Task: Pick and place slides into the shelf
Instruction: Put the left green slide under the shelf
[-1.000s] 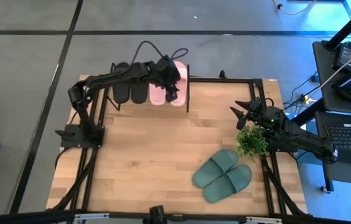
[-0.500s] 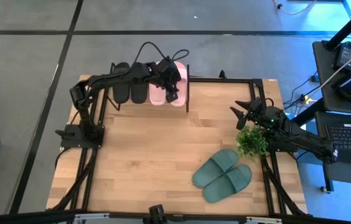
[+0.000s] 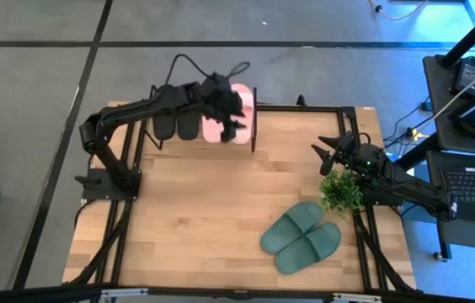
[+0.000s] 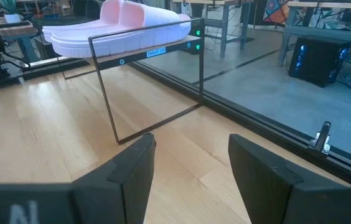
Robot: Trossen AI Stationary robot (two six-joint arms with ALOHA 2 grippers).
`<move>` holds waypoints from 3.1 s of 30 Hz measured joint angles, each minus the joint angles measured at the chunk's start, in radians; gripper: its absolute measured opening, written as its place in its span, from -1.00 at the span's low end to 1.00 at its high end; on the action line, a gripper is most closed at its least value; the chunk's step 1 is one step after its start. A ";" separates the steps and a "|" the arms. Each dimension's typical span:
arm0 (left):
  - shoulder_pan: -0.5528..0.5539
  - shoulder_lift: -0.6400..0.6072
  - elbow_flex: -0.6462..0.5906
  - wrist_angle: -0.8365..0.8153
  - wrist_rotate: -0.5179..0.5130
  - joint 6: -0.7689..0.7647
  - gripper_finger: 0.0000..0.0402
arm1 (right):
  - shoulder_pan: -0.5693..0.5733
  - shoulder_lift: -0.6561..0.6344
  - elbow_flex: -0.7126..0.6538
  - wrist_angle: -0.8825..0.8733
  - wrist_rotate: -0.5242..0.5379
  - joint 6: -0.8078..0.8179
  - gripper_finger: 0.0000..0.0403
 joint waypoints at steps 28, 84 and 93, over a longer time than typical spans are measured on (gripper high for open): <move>-0.538 0.297 0.000 0.552 -0.350 0.416 -0.08 | 0.000 0.002 0.000 0.000 -0.002 -0.028 0.02; -0.614 0.698 0.001 0.986 -0.408 0.476 -0.44 | 0.000 0.002 0.000 -0.001 -0.002 -0.029 0.02; -0.614 0.698 0.001 0.989 -0.413 0.385 -0.95 | 0.000 0.002 0.000 -0.001 -0.002 -0.029 0.02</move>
